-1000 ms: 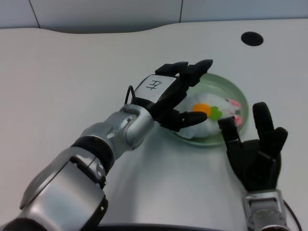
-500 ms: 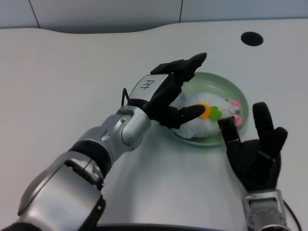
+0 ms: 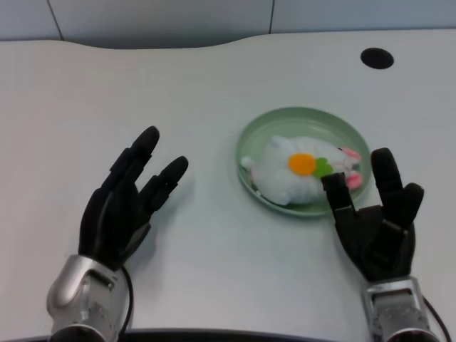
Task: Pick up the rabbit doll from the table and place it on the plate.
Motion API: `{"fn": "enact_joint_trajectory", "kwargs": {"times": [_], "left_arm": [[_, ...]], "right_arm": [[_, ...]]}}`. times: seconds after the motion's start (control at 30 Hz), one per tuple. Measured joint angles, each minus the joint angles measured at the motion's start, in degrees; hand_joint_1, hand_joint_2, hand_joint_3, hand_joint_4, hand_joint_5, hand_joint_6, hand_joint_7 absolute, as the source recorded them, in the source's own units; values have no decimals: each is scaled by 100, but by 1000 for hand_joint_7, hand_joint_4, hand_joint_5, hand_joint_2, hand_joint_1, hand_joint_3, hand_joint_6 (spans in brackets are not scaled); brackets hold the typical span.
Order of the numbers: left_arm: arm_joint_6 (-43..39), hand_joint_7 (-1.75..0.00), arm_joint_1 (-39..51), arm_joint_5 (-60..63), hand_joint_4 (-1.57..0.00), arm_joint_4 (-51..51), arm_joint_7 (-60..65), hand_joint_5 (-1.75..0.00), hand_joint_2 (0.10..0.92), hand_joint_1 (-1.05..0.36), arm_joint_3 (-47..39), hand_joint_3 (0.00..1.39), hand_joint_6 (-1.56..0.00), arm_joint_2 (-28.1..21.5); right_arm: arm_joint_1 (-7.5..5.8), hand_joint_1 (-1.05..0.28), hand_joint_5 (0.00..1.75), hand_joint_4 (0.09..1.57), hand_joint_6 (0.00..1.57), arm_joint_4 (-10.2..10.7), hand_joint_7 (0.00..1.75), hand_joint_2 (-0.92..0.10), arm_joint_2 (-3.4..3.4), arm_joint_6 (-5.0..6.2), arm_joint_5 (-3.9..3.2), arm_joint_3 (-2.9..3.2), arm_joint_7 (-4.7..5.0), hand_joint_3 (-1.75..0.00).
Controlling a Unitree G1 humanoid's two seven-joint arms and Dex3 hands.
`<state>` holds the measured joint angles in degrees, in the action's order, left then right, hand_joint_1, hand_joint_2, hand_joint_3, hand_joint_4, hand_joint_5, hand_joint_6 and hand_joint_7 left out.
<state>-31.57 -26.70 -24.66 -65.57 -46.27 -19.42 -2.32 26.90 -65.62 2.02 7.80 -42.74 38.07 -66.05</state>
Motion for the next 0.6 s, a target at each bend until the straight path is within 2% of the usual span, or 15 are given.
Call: {"fn": "enact_joint_trajectory", "kwargs": {"times": [0.13,0.23,0.3,0.43,0.47,0.5,0.6], "left_arm": [[20,-44,-49,-62,-283,113,-159,-176,921,-988,-76,696,-148,13],[120,-76,-21,-131,-343,170,-313,-218,921,-965,-127,656,-245,107],[209,-78,63,-218,-351,260,-444,-226,921,-962,-188,648,-260,167],[280,-73,189,-271,-352,289,-479,-233,921,-961,-264,644,-269,188],[367,-93,242,-349,-487,379,-513,-436,921,-924,-313,505,-409,237],[494,-91,363,-486,-520,529,-575,-531,921,-910,-373,454,-462,323],[887,-90,875,-780,-543,740,-651,-645,921,-879,-524,377,-532,609]], "right_arm": [[1,-663,1109,567,1028,-50,14,-921,-4,-20,0,0,1,-288],[2,-661,1113,572,1027,-59,13,-921,-9,-50,-1,-1,0,-271],[16,-660,1113,572,1027,-58,12,-921,-19,-93,-2,-1,0,-266],[25,-660,1113,572,1027,-59,12,-921,-30,-106,-2,-1,0,-262],[21,-653,1119,562,1022,-53,9,-921,-39,-125,0,-4,-6,-296],[8,-651,1122,558,1020,-40,8,-921,-48,-159,0,-10,-23,-309],[-47,-651,1115,534,1002,13,1,-921,-91,-219,0,-26,-74,-325]]}}
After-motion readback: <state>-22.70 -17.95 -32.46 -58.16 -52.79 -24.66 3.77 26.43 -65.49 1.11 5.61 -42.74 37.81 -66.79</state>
